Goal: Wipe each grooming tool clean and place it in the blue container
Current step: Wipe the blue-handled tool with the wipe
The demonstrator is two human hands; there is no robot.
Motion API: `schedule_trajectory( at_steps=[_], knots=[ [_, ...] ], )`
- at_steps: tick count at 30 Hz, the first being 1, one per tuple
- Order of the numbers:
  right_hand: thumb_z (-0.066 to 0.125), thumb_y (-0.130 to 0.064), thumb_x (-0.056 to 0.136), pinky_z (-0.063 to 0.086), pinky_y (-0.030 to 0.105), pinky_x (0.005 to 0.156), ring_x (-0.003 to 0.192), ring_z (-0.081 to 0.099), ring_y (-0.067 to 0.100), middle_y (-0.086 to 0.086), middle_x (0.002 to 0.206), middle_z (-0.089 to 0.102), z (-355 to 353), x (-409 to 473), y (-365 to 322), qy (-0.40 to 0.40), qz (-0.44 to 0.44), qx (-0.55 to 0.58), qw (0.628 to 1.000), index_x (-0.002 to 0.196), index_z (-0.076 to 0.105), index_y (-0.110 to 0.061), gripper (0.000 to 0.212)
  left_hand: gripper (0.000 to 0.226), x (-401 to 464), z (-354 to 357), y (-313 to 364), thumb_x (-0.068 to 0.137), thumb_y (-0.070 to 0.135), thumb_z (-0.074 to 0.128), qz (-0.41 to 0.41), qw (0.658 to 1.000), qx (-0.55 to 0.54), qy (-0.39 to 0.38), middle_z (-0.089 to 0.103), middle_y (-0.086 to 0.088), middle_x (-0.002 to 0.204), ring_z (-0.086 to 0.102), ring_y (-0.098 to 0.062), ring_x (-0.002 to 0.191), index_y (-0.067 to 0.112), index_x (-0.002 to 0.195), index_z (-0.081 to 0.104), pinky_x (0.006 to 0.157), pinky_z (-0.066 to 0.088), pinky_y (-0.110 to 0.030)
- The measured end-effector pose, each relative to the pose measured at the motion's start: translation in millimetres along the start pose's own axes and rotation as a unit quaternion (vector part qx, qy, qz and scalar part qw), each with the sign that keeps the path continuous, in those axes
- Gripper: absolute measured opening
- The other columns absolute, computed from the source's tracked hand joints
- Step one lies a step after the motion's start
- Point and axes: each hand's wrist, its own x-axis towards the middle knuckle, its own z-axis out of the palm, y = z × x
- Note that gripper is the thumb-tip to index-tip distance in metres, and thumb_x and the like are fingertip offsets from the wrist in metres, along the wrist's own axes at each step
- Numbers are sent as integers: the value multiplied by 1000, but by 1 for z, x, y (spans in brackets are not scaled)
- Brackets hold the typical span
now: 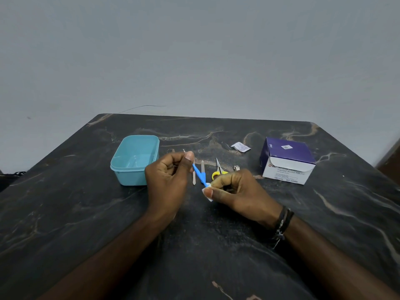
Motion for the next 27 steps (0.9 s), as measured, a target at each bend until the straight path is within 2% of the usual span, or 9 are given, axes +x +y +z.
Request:
schedule_trajectory(
  at_steps=[2, 5, 10, 14, 16, 19, 23, 25, 27],
  knots=[
    [74, -26, 85, 42, 36, 64, 65, 52, 16, -7, 67, 64, 0, 0, 1, 3, 1, -1, 1000, 72, 75, -23, 13, 15, 1, 0, 0, 88, 15, 66, -13, 1000, -15, 4, 65, 5, 62, 53, 0, 45, 3, 92, 73, 48, 40, -10],
    [73, -30, 84, 42, 37, 64, 65, 53, 18, -4, 67, 64, 1, 1, 2, 13, -3, 3, 1000, 71, 75, -22, 15, 9, -3, 1, 2, 87, 14, 68, -10, 1000, -7, -24, 66, 3, 59, 53, -1, 44, 10, 80, 72, 47, 41, -12],
    [72, -43, 80, 46, 44, 62, 66, 59, 25, 17, 76, 70, 2, 2, 2, 41, -12, 25, 999, 74, 74, -16, 27, 13, -9, 5, 2, 86, 13, 70, -3, 997, 3, -71, 67, -1, 58, 55, -3, 45, 14, 73, 70, 48, 43, -15],
    [72, -32, 86, 44, 32, 61, 64, 56, 14, 1, 67, 67, -1, 3, -1, 34, -6, 24, 999, 70, 73, -21, 19, 13, -6, 3, 5, 87, 12, 68, 11, 998, 15, -53, 67, 1, 58, 54, -2, 45, 11, 75, 70, 47, 43, -15],
    [73, -25, 86, 45, 30, 70, 70, 57, 13, -5, 65, 66, -3, 1, -3, 21, 2, 20, 1000, 69, 74, -23, 17, 13, -4, 1, 6, 88, 14, 68, 7, 999, 18, -32, 67, 1, 59, 54, -2, 45, 13, 76, 70, 47, 43, -15],
    [74, -19, 85, 44, 29, 77, 76, 58, 14, 11, 71, 68, -4, -1, -4, 16, 11, 6, 1000, 72, 77, -16, 14, 12, 1, -2, 6, 89, 17, 66, -13, 1000, 4, 6, 66, 3, 59, 52, -3, 43, 13, 79, 70, 45, 41, -15],
    [73, -20, 86, 41, 28, 74, 69, 58, 24, 19, 75, 69, -4, -2, -6, 64, 19, 29, 997, 72, 75, -9, 18, 18, 4, -5, 9, 90, 19, 66, -48, 998, -11, 26, 66, 2, 57, 47, -5, 39, 10, 74, 68, 39, 37, -15],
    [71, -16, 87, 41, 18, 65, 61, 55, 9, 17, 68, 67, -6, -1, -9, 107, 17, 61, 992, 77, 75, -3, 17, 19, 4, -5, 9, 89, 20, 66, -74, 997, -15, 18, 67, 2, 58, 46, -5, 39, 9, 73, 68, 38, 36, -14],
    [70, -15, 87, 35, 11, 53, 51, 45, -1, 0, 59, 61, -11, 2, -9, 161, 15, 89, 983, 82, 74, 2, 18, 18, 3, -6, 9, 88, 19, 67, -94, 995, -22, -2, 68, 0, 59, 46, -5, 39, 8, 74, 68, 37, 36, -14]
  ],
)
